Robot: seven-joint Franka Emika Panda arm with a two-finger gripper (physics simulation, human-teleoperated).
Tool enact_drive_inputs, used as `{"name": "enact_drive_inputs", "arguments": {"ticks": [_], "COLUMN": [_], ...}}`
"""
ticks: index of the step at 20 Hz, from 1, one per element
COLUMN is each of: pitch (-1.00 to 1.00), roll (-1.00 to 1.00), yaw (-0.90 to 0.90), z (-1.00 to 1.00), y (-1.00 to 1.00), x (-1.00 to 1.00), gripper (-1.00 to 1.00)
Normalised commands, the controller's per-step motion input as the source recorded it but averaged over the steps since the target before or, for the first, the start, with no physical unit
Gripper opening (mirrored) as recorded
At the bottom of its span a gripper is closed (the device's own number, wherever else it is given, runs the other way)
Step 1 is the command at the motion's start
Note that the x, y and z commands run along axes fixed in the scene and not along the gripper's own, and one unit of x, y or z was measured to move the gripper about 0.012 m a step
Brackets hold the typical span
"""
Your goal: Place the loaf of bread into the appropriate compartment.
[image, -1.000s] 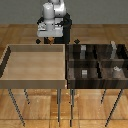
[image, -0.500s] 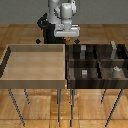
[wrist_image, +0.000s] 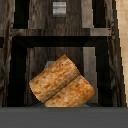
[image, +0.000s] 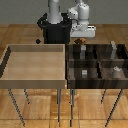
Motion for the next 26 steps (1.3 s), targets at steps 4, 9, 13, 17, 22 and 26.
{"name": "enact_drive_inputs", "arguments": {"ticks": [4,9,13,17,22,26], "pitch": [0.0,0.0,0.0,0.0,0.0,0.0], "roll": [0.0,0.0,0.0,0.0,0.0,0.0], "yaw": [0.0,0.0,0.0,0.0,0.0,0.0], "z": [0.0,0.0,0.0,0.0,0.0,0.0], "y": [0.0,0.0,0.0,0.0,0.0,0.0], "x": [1.0,1.0,1.0,1.0,0.2,0.0], "gripper": [-1.0,-1.0,-1.0,-1.0,1.0,1.0]}}
